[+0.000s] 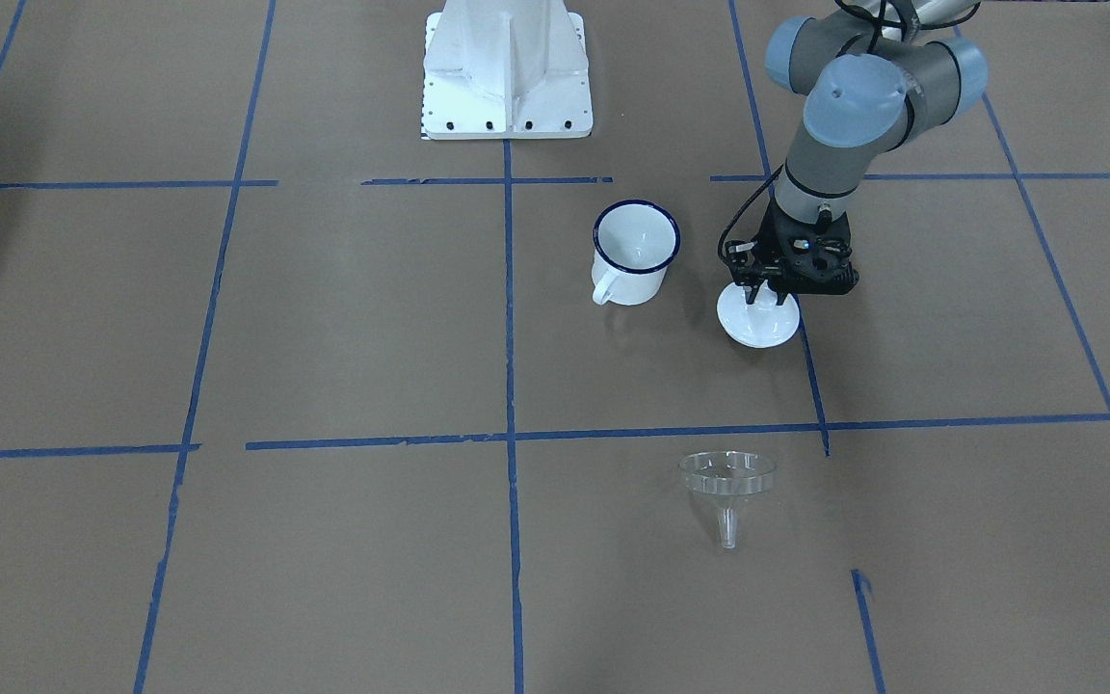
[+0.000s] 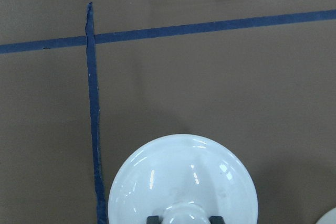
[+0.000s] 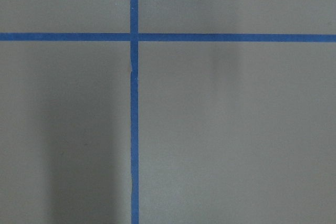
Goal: Place funnel on cup
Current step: 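Set the lid down on the table and open the left gripper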
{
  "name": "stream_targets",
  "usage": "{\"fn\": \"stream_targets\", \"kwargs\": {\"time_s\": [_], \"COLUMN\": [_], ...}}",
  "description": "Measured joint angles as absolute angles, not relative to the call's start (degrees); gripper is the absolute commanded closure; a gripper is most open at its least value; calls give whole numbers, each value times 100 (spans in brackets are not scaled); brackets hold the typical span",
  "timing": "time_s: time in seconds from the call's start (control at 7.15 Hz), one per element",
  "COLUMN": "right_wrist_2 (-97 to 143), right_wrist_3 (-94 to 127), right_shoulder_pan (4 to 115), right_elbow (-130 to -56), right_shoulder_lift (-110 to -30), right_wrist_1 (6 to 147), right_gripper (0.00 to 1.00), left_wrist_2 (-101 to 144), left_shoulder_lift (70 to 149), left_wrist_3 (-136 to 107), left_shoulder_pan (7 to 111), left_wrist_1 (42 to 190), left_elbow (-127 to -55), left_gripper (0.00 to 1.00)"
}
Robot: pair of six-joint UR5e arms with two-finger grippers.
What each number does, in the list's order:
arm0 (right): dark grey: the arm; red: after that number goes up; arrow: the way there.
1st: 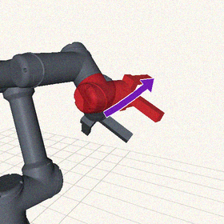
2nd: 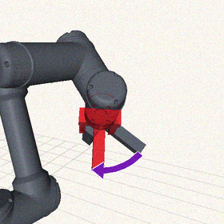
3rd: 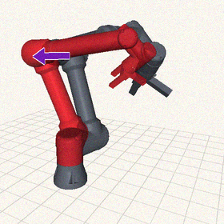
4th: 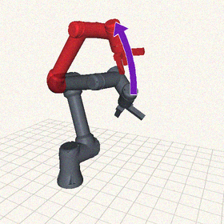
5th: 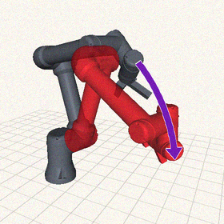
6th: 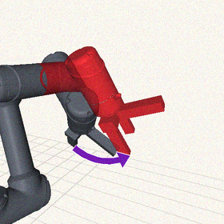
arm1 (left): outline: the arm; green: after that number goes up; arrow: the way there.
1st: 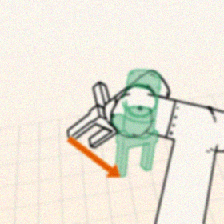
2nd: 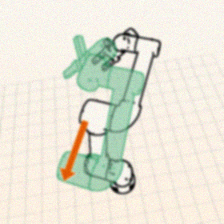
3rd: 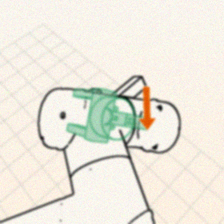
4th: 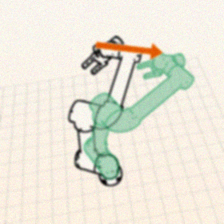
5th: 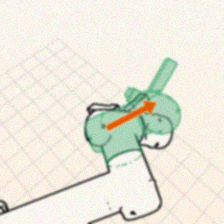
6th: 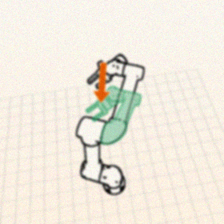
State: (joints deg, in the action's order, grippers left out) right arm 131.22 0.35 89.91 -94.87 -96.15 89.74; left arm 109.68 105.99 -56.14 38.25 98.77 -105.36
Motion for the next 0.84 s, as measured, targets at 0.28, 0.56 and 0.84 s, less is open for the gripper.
{"fn": "stream_targets", "kwargs": {"time_s": [0.28, 0.56, 0.84], "right_wrist_2": [13122, 13122, 13122], "right_wrist_3": [35, 35, 35], "right_shoulder_pan": [8991, 8991, 8991], "right_elbow": [-9487, -9489, -9492], "right_shoulder_lift": [-9615, -9615, -9615], "right_wrist_1": [8974, 8974, 8974], "right_gripper": [0, 0, 0], "left_wrist_2": [10963, 10953, 11081], "left_shoulder_lift": [10623, 10658, 10907], "left_wrist_3": [-5601, -5681, -6827], "left_shoulder_pan": [3829, 4000, 4476], "left_wrist_1": [9891, 9832, 9833], "left_elbow": [-10536, -10734, -10817], "left_gripper": [0, 0, 0]}}
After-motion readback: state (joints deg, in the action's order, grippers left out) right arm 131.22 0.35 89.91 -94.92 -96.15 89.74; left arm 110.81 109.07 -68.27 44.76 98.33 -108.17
